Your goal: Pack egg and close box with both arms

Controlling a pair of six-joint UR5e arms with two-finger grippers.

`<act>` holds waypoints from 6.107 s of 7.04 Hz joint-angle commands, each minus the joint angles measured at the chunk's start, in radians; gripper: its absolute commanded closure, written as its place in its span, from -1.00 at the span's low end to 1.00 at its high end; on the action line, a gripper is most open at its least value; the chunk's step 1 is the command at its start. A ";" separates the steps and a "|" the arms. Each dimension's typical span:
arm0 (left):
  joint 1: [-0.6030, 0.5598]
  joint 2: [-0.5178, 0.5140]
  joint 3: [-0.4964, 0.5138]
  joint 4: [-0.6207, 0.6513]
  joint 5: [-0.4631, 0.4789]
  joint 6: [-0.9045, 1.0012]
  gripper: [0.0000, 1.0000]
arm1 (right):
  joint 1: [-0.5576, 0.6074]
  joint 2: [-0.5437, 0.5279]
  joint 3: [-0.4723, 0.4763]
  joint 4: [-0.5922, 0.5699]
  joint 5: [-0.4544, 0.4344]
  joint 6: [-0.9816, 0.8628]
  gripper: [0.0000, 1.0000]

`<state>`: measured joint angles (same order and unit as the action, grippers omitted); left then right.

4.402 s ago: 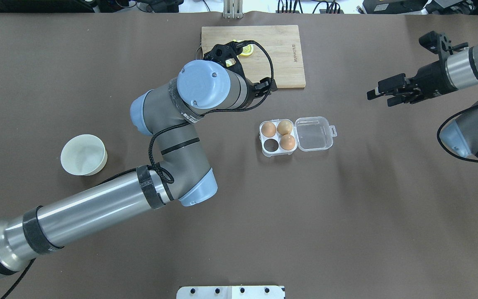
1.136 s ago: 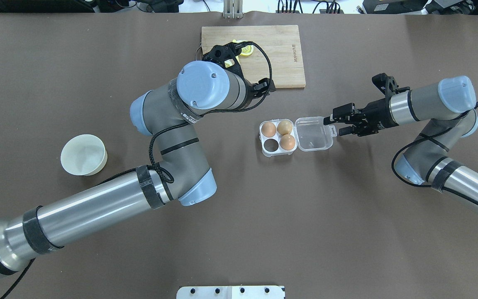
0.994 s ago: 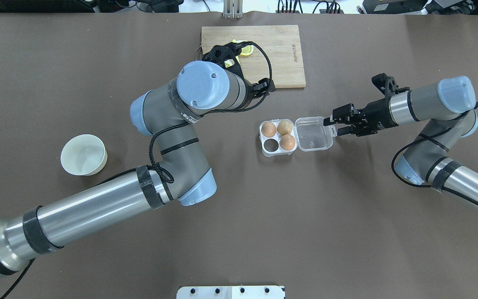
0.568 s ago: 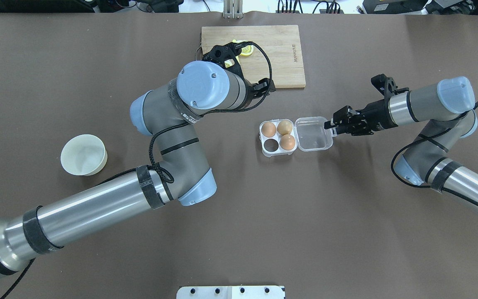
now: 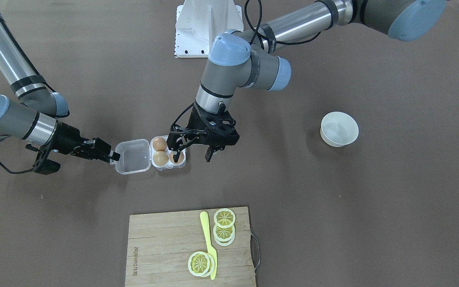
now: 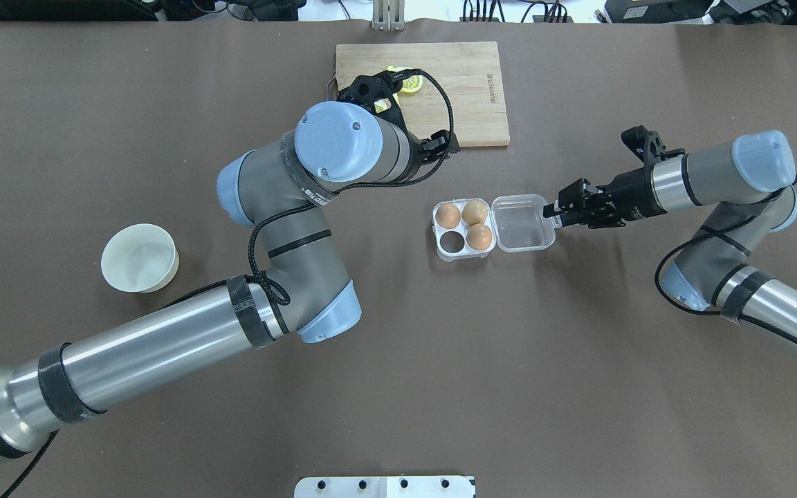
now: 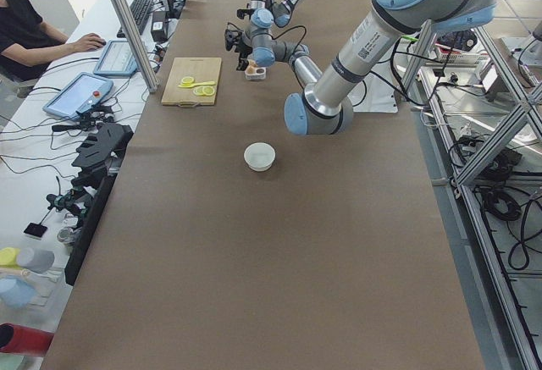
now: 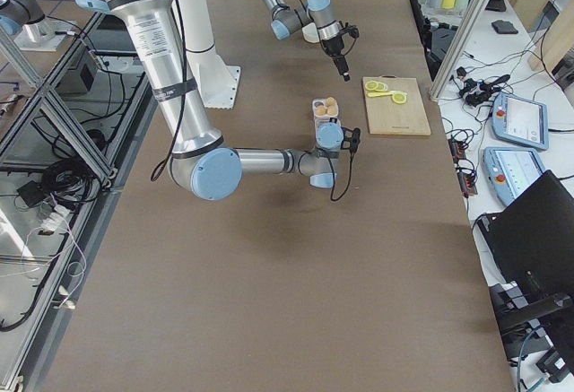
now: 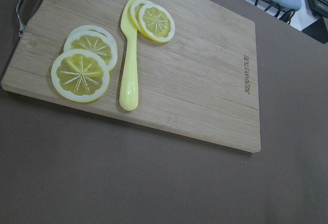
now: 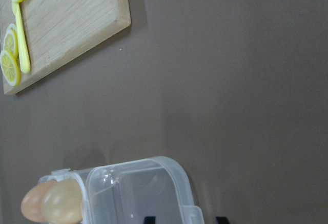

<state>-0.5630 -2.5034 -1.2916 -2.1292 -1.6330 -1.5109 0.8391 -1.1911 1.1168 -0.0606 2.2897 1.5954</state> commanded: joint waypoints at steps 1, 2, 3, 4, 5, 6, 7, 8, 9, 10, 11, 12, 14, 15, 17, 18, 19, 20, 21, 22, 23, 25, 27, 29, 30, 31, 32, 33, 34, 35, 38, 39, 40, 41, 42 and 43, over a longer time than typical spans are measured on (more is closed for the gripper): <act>0.002 0.000 0.000 0.000 0.001 0.000 -0.88 | 0.000 -0.002 0.000 0.001 0.002 0.000 0.05; 0.002 0.000 0.000 0.000 0.001 0.000 -0.88 | 0.000 -0.004 0.000 0.001 0.002 0.000 0.08; 0.003 0.000 0.002 0.000 0.001 0.000 -0.88 | 0.000 -0.004 0.000 0.001 0.004 0.000 0.14; 0.002 0.000 0.002 0.000 0.001 0.000 -0.88 | 0.002 -0.005 0.000 0.001 0.004 0.000 0.20; 0.003 0.000 0.002 0.000 0.001 0.000 -0.88 | 0.000 -0.005 0.000 0.001 0.004 0.000 0.24; 0.003 0.000 0.002 0.000 0.001 0.000 -0.88 | 0.000 -0.005 0.000 0.001 0.004 0.000 0.24; 0.003 0.000 0.002 0.000 0.001 0.000 -0.88 | 0.002 -0.005 0.000 0.002 0.004 0.000 0.24; 0.003 0.000 0.002 0.000 0.001 0.000 -0.88 | 0.002 -0.007 0.000 0.002 0.005 -0.002 0.24; 0.003 0.000 0.002 0.000 0.001 0.000 -0.88 | 0.002 -0.007 0.000 0.002 0.004 -0.002 0.26; 0.003 0.000 0.002 0.000 0.001 0.000 -0.88 | 0.000 -0.007 0.000 0.001 0.005 -0.002 0.33; 0.003 0.000 0.002 0.000 0.001 0.000 -0.88 | 0.002 -0.007 0.000 0.002 0.005 -0.002 0.44; 0.003 0.000 0.002 0.000 0.001 0.000 -0.88 | 0.002 -0.007 0.000 0.002 0.005 -0.002 0.51; 0.002 0.000 0.002 0.000 0.001 0.000 -0.88 | 0.002 -0.007 0.000 0.002 0.005 -0.002 0.53; 0.002 0.000 0.002 0.000 0.001 0.000 -0.88 | 0.000 -0.008 -0.015 0.033 0.004 -0.002 0.50; 0.002 0.000 0.002 0.000 0.001 0.000 -0.88 | 0.000 -0.001 -0.078 0.117 0.004 0.001 0.39; 0.002 0.000 0.002 0.000 0.001 0.000 -0.88 | 0.000 0.002 -0.078 0.119 0.004 0.002 0.40; 0.002 0.000 0.002 0.000 0.001 0.000 -0.88 | 0.000 0.004 -0.078 0.117 0.004 0.002 0.41; 0.002 0.000 0.002 0.000 -0.001 0.000 -0.88 | 0.000 0.008 -0.078 0.117 0.002 0.003 0.40; 0.000 0.000 0.002 0.000 -0.001 0.000 -0.88 | 0.000 0.010 -0.077 0.119 0.002 0.003 0.34; 0.000 0.000 0.002 -0.002 -0.001 0.000 -0.88 | 0.000 0.011 -0.074 0.117 0.002 0.011 -0.18; 0.000 0.003 0.002 -0.002 -0.001 0.000 -0.88 | 0.000 0.011 -0.074 0.117 0.002 0.011 -0.57; -0.002 0.003 0.002 -0.002 -0.001 0.000 -0.88 | 0.000 0.013 -0.072 0.117 0.001 0.011 -0.69; 0.000 0.003 0.002 -0.002 -0.001 0.000 -0.88 | 0.000 0.015 -0.072 0.117 0.001 0.012 -0.19; 0.000 0.005 0.002 -0.002 -0.001 0.000 -0.88 | 0.000 0.016 -0.071 0.117 0.001 0.020 0.12; -0.002 0.005 0.002 -0.002 -0.001 0.001 -0.88 | -0.002 0.018 -0.071 0.117 0.001 0.021 0.12; -0.002 0.005 0.002 -0.002 -0.001 0.001 -0.88 | 0.000 0.018 -0.071 0.117 0.001 0.021 0.12; -0.002 0.009 0.000 -0.002 -0.002 0.001 -0.88 | 0.000 0.018 -0.071 0.117 0.001 0.021 0.12; -0.002 0.009 0.000 -0.002 -0.001 0.000 -0.88 | 0.000 0.018 -0.071 0.117 0.002 0.021 0.12; -0.002 0.011 0.000 -0.002 -0.002 0.001 -0.88 | 0.000 0.018 -0.071 0.117 0.002 0.021 0.23; -0.002 0.009 0.000 -0.002 -0.002 0.001 -0.88 | 0.000 0.018 -0.071 0.117 0.004 0.021 0.30; -0.002 0.009 -0.002 -0.002 -0.002 0.001 -0.88 | 0.000 0.018 -0.071 0.117 0.002 0.023 0.31; -0.002 0.011 -0.002 -0.002 -0.002 0.001 -0.88 | 0.000 0.018 -0.071 0.117 0.004 0.023 0.31; -0.002 0.011 -0.002 -0.002 -0.002 0.001 -0.88 | 0.000 0.016 -0.071 0.119 0.004 0.023 0.33; -0.002 0.011 -0.002 -0.002 -0.002 0.000 -0.88 | 0.002 0.016 -0.071 0.119 0.004 0.023 0.39; -0.002 0.011 0.000 -0.002 -0.002 0.001 -0.88 | 0.002 0.016 -0.071 0.119 0.004 0.023 0.45; 0.000 0.011 0.000 -0.002 -0.002 0.000 -0.88 | 0.002 0.016 -0.071 0.119 0.005 0.023 0.46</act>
<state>-0.5643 -2.4928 -1.2923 -2.1307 -1.6352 -1.5101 0.8403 -1.1749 1.0462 0.0582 2.2937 1.6183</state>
